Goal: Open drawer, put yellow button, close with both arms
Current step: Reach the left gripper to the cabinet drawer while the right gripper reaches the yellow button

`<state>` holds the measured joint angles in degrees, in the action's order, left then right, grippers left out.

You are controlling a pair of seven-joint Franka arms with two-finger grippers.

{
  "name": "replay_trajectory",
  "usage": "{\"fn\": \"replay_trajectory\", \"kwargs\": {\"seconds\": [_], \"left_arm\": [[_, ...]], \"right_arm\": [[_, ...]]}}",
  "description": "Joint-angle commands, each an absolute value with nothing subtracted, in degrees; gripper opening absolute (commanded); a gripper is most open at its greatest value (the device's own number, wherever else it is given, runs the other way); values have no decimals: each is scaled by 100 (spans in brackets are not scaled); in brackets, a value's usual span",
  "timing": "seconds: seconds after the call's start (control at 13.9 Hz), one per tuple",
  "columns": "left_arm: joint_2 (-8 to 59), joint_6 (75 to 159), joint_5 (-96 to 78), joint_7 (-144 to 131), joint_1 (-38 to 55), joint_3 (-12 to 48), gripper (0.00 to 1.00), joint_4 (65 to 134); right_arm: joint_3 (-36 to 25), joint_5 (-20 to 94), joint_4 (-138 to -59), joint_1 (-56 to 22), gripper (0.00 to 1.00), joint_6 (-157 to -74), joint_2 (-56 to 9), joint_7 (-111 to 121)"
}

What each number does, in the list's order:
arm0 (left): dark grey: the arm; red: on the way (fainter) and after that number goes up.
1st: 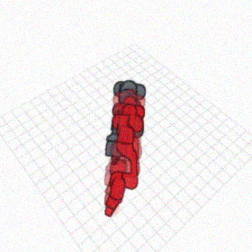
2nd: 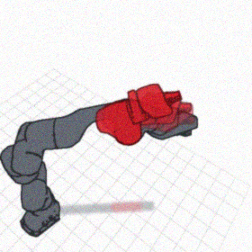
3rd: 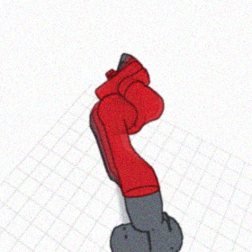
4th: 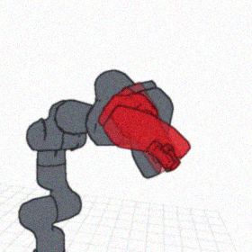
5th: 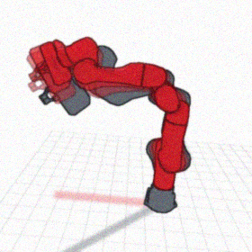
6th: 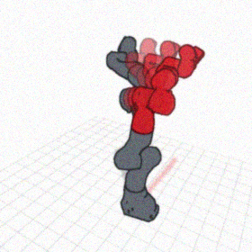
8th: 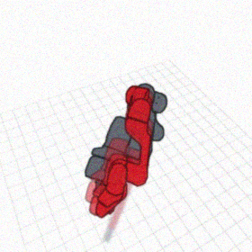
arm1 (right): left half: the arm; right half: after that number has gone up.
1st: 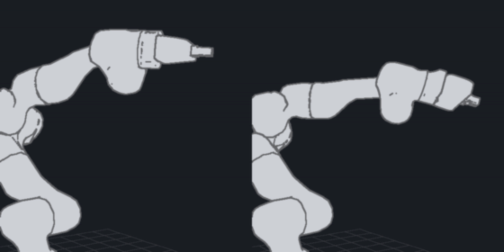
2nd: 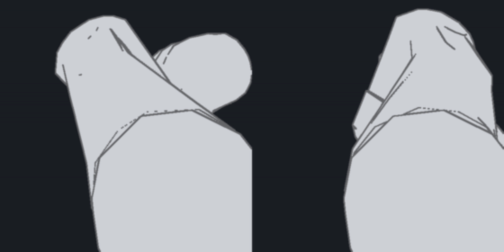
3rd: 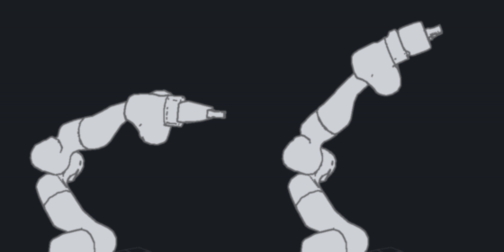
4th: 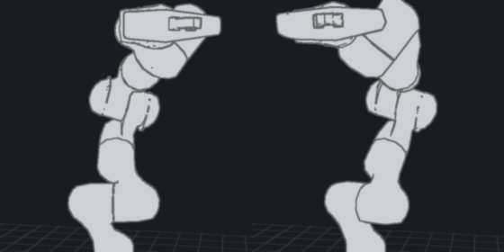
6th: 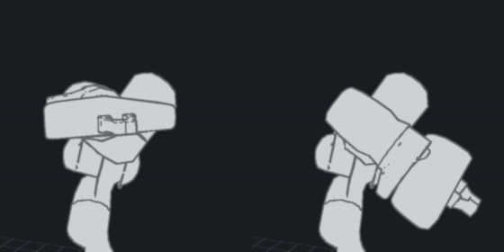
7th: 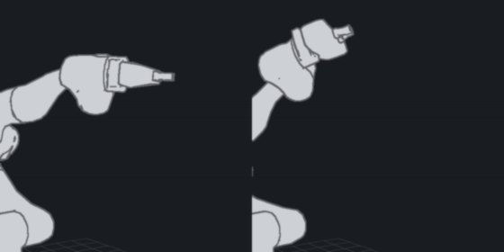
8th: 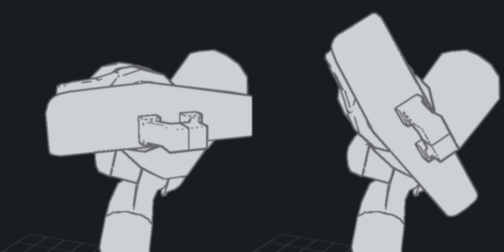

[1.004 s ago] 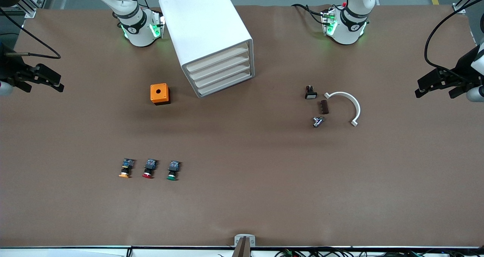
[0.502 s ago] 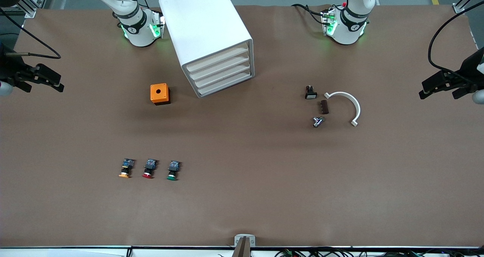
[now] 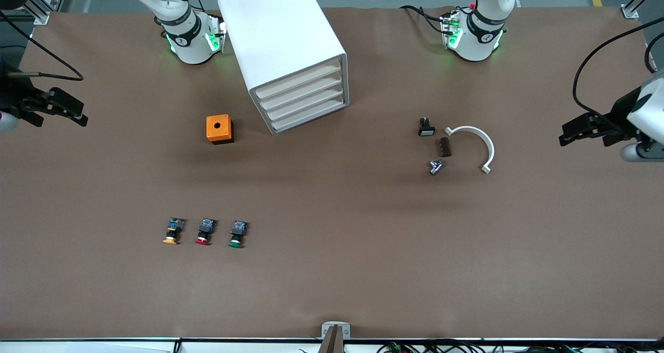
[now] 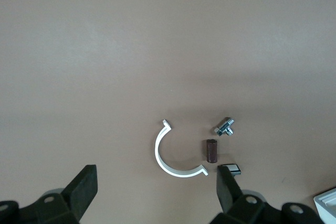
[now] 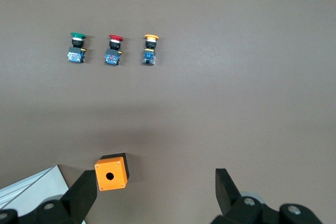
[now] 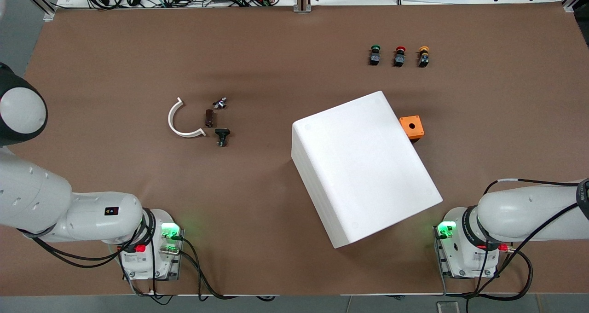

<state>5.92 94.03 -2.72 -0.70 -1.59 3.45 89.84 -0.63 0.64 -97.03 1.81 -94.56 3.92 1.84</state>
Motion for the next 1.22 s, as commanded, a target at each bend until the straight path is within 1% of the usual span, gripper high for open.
{"fn": "replay_trajectory", "kwargs": {"seconds": [0.0,0.07,0.29,0.43,0.65,0.79,1.0,1.15], "left_arm": [[860,9308,-211,-621,113,422,99,8772],[992,9212,-220,-963,297,422,99,8606],[1572,8413,-630,-1974,676,422,99,7746],[1748,8183,-1158,-3097,939,413,99,7638],[2038,8183,-1510,-4802,1396,439,100,7516],[2362,8183,-2010,-6005,1573,448,99,7427],[2829,8183,-2881,-8061,1757,457,99,7295],[3136,8165,-3293,-9154,1950,457,99,7190]], "right_arm": [[-70,0,-9765,176,100,-9440,492,202],[-70,0,-9756,176,100,-9431,492,202],[-70,0,-9589,176,100,-9308,466,211],[-79,0,-9571,193,100,-9299,457,237],[-97,-26,-9571,237,100,-9246,370,237],[-97,-70,-9545,360,100,-9316,-42,202],[-105,-70,-9326,492,100,-9649,-789,264],[-105,25,-9246,623,100,-9886,-1097,272]]}}
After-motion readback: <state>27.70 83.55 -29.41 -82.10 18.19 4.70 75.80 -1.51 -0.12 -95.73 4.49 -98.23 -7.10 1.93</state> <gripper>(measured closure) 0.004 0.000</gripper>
